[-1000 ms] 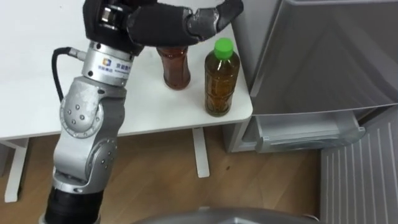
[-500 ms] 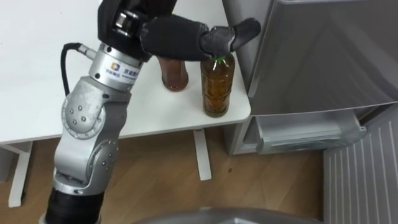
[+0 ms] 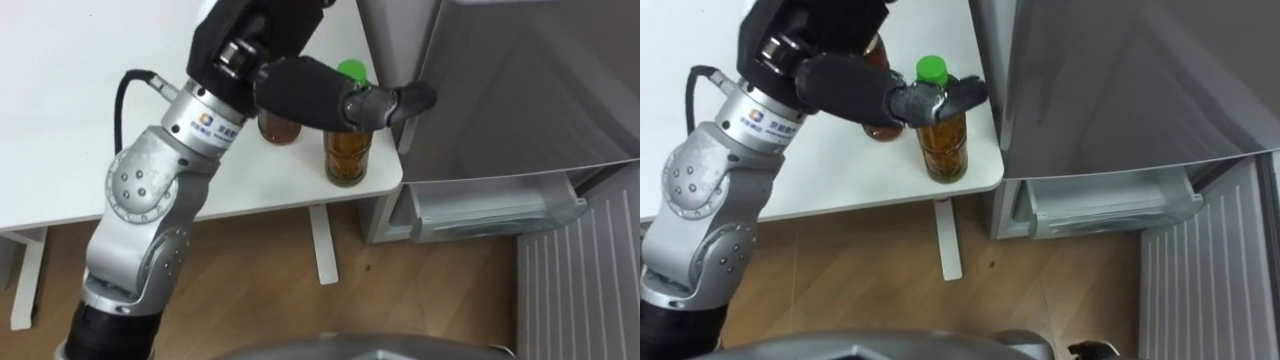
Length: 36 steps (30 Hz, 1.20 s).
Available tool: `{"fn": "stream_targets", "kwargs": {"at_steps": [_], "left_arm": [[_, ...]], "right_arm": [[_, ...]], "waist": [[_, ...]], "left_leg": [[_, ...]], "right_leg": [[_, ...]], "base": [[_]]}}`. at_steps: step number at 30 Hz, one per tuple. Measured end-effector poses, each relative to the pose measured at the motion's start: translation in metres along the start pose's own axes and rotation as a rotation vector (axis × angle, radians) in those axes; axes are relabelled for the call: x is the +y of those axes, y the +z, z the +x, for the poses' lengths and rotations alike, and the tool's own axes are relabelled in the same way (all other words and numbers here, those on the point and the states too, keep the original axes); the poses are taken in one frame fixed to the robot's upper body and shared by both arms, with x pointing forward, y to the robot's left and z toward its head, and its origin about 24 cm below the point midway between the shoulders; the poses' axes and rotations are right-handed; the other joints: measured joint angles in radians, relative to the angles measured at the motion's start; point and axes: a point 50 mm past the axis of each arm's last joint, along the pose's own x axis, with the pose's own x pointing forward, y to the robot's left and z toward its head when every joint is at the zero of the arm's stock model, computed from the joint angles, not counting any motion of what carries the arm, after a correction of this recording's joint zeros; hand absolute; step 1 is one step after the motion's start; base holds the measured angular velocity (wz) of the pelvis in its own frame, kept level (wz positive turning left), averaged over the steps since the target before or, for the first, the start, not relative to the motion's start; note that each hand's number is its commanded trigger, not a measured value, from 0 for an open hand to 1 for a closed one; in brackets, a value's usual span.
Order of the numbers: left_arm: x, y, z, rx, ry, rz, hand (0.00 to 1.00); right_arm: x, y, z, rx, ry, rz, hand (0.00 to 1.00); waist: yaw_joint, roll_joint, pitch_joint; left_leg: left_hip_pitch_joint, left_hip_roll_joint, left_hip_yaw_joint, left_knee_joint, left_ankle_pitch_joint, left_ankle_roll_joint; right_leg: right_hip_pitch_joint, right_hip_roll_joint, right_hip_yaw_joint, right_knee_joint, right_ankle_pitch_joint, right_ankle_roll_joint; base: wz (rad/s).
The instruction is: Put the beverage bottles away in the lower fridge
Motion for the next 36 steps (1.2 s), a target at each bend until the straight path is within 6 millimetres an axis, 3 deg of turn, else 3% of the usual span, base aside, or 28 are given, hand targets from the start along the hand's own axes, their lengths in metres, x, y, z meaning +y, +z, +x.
{"fn": "stream_targets", "kwargs": {"at_steps": [3,20,27,36], "left_arm": [[-0.001,-0.002,0.0,0.02,-0.023,-0.007,0.0],[-0.002,-0.015,-0.003,0.097,-0.058,-0.036,0.0],[-0.002,-0.017,-0.006,0.111,-0.051,-0.042,0.0],[0.0,-0.024,-0.008,0.156,-0.04,0.005,0.0]], "right_arm": [[-0.001,0.001,0.0,0.003,-0.001,-0.001,0.0],[-0.002,0.001,0.0,0.023,-0.004,-0.003,0.0],[-0.002,0.001,0.0,0.023,-0.004,-0.003,0.0],[-0.002,0.001,0.0,0.022,-0.018,-0.004,0.0]], "waist": [[-0.006,0.006,-0.003],[-0.009,0.006,-0.002],[-0.009,-0.003,0.0028],[-0.009,-0.007,0.0023]], "left_leg": [[-0.006,0.0,0.0,0.0,0.0,0.0],[-0.007,0.0,0.002,0.0,0.0,0.0],[-0.007,0.0,0.005,0.0,0.0,0.0],[-0.011,0.0,0.007,0.0,0.0,0.0]], "right_leg": [[-0.005,0.0,-0.001,0.0,0.0,0.0],[-0.005,0.0,-0.003,0.001,0.0,0.0],[-0.008,0.001,-0.001,0.001,0.0,0.0],[-0.011,0.001,-0.002,0.001,0.0,0.0]], "base": [[0.0],[0.0],[0.0],[-0.01]]}}
